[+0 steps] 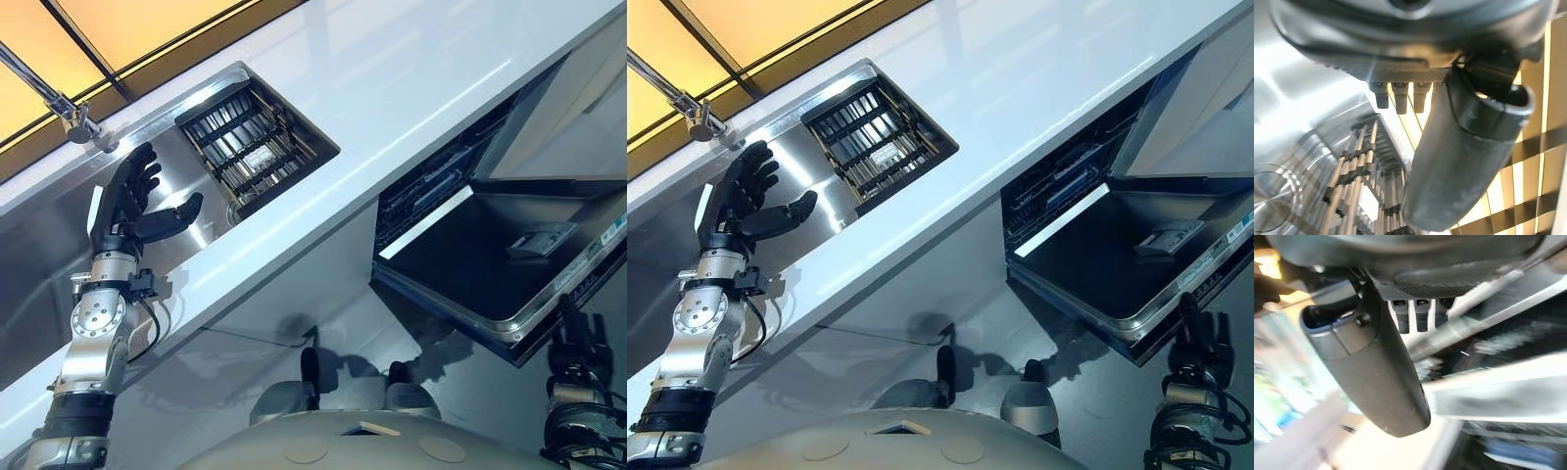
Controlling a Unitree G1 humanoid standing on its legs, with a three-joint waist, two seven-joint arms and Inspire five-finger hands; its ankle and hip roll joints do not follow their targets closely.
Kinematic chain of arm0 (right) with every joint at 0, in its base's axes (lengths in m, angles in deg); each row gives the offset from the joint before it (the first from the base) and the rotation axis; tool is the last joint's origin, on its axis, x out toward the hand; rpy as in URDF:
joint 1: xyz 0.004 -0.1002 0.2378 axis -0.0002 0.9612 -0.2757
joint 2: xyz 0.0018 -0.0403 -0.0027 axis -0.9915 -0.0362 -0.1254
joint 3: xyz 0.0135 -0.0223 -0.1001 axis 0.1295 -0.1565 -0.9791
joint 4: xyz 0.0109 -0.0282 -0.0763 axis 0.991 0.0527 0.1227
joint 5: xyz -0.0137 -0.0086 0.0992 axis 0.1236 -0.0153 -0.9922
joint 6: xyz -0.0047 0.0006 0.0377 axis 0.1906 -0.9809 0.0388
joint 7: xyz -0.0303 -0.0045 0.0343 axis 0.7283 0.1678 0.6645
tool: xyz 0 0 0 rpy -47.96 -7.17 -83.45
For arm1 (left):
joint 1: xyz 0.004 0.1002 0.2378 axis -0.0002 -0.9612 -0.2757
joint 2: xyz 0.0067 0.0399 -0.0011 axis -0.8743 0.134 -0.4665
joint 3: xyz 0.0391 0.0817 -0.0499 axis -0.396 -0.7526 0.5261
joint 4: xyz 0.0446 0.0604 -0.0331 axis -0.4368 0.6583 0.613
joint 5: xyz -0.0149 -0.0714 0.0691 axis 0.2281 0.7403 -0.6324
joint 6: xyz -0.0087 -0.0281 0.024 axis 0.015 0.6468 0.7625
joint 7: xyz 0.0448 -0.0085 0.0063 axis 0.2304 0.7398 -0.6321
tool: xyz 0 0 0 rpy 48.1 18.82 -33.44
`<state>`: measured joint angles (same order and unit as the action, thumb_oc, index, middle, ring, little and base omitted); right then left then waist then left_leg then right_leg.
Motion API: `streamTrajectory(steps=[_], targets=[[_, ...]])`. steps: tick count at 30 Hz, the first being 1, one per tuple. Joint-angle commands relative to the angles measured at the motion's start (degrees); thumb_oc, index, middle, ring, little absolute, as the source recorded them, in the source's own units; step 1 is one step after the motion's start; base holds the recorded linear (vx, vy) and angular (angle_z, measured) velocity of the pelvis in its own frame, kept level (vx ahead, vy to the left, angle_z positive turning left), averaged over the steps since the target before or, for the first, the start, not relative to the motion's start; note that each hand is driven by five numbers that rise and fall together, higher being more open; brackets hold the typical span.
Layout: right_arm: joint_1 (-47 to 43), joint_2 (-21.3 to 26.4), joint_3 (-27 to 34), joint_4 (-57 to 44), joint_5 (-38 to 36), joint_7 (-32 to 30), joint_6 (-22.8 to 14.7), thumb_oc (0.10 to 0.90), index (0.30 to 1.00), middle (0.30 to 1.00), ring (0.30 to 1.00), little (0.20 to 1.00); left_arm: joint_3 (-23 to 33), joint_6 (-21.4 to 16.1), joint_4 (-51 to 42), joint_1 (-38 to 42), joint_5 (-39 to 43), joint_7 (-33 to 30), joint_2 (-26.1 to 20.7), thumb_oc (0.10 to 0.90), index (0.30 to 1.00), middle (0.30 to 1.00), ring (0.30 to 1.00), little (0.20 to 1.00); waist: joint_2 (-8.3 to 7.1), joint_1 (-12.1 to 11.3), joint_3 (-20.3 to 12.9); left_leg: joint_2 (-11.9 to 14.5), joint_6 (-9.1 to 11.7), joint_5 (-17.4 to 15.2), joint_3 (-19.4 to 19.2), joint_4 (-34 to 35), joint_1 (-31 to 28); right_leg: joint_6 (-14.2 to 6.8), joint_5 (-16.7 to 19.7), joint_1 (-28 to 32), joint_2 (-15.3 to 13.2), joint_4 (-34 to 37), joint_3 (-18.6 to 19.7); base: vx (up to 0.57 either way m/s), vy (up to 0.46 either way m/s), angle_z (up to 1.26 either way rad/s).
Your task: Pick up plates and place into dishwasher.
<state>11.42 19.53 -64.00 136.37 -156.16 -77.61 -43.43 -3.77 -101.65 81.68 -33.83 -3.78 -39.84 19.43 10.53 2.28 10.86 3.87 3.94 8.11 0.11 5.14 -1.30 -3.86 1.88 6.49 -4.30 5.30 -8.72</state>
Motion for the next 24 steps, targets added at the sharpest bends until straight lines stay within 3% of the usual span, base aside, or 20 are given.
streamTrajectory(steps=[1,6,9,12,14,17,20,21,24], targets=[[-7.45,2.38,-1.27,0.17,0.96,0.66,2.07,0.800,0.900,0.900,0.900,0.900,3.47,-6.17,-1.80,9.48,0.60,-2.05,-3.19,0.800,0.900,0.900,0.900,0.900,-3.37,-2.64,1.03,-3.15,0.62,-4.54,-1.00,-4.17,0.41,3.16,-7.84,-3.97,0.01,-11.98,-3.42,0.04,-0.010,0.01],[-9.99,3.48,-2.54,-1.54,0.67,-1.69,1.31,0.800,0.900,0.900,0.900,0.900,0.92,-7.83,-1.98,10.78,-0.51,-3.98,-2.19,0.800,0.900,0.900,0.900,0.900,-1.98,-2.90,3.43,-3.80,0.62,-5.57,0.83,-8.16,2.64,4.18,-9.28,-6.93,-0.91,-16.36,-3.70,-0.07,0.053,0.14],[-11.59,3.35,-3.48,-2.87,2.82,-6.32,-3.56,0.800,0.900,0.900,0.900,0.900,0.15,-8.12,-2.09,11.50,-0.53,-4.73,-1.88,0.800,0.900,0.900,0.900,0.900,-1.29,-2.98,4.87,-4.15,0.43,-5.75,1.05,-9.21,3.69,4.40,-9.78,-8.43,-1.35,-18.24,-3.66,-0.05,0.038,0.09],[-12.02,2.38,-3.88,-4.87,3.59,-5.51,-4.00,0.800,0.900,0.900,0.900,0.900,-0.13,-7.79,-2.10,11.27,-0.90,-4.97,-1.51,0.800,0.900,0.900,0.900,0.900,-1.21,-3.17,5.70,-4.56,-0.07,-5.59,1.21,-9.02,3.62,4.43,-9.57,-8.51,-1.23,-18.34,-3.28,0.00,0.038,0.07],[-12.13,1.79,-5.18,-7.08,4.23,-1.57,-1.65,0.800,0.900,0.900,0.900,0.900,-0.29,-7.43,-2.79,10.89,-1.28,-5.63,-1.25,0.800,0.900,0.900,0.900,0.900,-1.13,-3.27,5.98,-4.77,-0.24,-5.40,1.46,-8.64,3.33,4.44,-9.49,-8.23,-1.17,-18.09,-3.20,0.04,0.057,0.01],[-12.18,1.81,-8.63,-10.94,5.02,9.77,2.66,0.800,0.900,0.900,0.900,0.900,-0.21,-9.00,-3.22,10.49,-1.86,-6.80,-0.74,0.800,0.900,0.900,0.900,0.900,-0.80,-3.36,7.16,-5.20,-0.35,-5.37,2.01,-9.83,4.95,4.58,-9.75,-9.89,-1.70,-19.40,-3.35,-0.06,0.091,-0.06],[-13.64,2.67,-12.02,-15.54,3.17,21.08,4.57,0.800,0.900,0.900,0.900,0.900,-0.29,-12.18,-3.43,11.39,-3.16,-8.04,-0.94,0.800,0.900,0.900,0.900,0.900,-0.74,-3.77,10.32,-5.71,-0.66,-6.20,2.12,-14.59,9.41,4.99,-10.63,-14.70,-2.47,-24.75,-3.68,-0.20,0.065,-0.09],[-14.01,2.68,-12.45,-16.18,2.85,22.37,4.55,0.800,0.900,0.900,0.900,0.900,-0.20,-12.40,-3.49,11.64,-3.41,-8.19,-0.98,0.800,0.900,0.900,0.900,0.900,-0.83,-3.82,10.71,-5.79,-0.73,-6.47,2.04,-15.54,10.27,5.05,-10.91,-15.66,-2.63,-25.89,-3.65,-0.23,0.012,-0.07],[-16.49,1.55,-16.90,-23.19,0.62,30.68,4.51,0.800,0.900,0.900,0.900,0.900,-0.23,-13.85,-3.46,13.86,-5.37,-9.68,-2.22,0.800,0.900,0.900,0.900,0.900,-2.70,-4.77,14.10,-6.25,-1.58,-9.17,1.12,-23.54,16.70,5.46,-13.19,-22.38,-3.49,-34.94,-3.35,-0.19,-0.038,0.01]])
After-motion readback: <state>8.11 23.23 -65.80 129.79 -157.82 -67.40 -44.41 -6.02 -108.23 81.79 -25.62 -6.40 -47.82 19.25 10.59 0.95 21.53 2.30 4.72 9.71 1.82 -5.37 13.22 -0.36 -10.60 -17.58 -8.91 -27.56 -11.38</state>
